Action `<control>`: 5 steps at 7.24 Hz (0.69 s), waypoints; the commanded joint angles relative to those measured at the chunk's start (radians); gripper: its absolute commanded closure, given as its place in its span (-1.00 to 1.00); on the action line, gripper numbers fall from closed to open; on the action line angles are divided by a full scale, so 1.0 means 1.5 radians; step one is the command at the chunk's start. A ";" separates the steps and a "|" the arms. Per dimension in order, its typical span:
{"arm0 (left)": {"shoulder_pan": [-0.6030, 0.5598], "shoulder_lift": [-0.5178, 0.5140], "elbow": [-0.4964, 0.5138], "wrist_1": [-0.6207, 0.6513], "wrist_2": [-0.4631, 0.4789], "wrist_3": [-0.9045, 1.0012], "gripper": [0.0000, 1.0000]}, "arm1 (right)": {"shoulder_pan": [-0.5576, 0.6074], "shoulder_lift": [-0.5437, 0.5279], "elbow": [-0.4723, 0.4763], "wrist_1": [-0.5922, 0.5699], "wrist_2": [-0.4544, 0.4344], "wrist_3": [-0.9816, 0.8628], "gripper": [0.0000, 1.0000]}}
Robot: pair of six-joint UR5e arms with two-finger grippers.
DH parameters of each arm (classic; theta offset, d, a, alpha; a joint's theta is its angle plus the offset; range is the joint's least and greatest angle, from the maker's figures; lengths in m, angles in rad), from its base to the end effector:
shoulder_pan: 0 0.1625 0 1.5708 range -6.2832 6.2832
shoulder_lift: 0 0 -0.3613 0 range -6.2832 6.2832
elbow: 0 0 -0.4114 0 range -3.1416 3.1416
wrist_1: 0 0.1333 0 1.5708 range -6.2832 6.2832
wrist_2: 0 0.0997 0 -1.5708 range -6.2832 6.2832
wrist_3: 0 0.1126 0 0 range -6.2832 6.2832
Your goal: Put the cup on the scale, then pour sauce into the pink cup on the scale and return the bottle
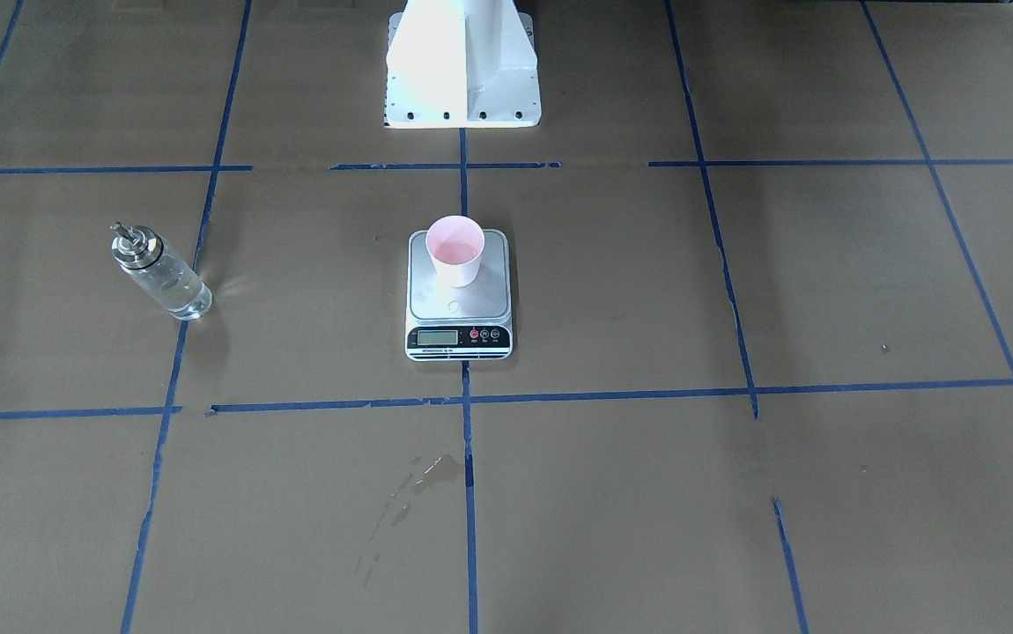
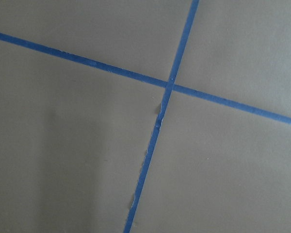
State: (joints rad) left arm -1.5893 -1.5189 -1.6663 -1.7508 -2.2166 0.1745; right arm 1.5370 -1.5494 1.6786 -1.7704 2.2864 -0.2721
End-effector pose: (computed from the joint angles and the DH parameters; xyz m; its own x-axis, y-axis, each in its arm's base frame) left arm -0.0749 -0.5081 0.5710 0.7919 0.2861 -0.5394 -0.1213 0.9395 0.3203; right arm 0.0422 -0.5109 0.5625 0.7190 -0.2481 0.6493 0.2356 0.9658 0.1081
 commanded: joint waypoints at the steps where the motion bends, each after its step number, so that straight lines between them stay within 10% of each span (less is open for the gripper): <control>1: 0.000 0.002 0.019 0.004 0.001 -0.001 -1.00 | 0.001 -0.003 -0.023 0.002 0.034 0.058 -1.00; 5: 0.000 0.001 0.046 0.011 0.000 -0.008 -1.00 | 0.014 -0.040 -0.025 0.127 0.050 0.126 -1.00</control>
State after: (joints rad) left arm -1.5899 -1.5161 -1.6054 -1.7356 -2.2165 0.1701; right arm 1.5536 -1.5904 1.6434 -1.6531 2.3584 -0.1526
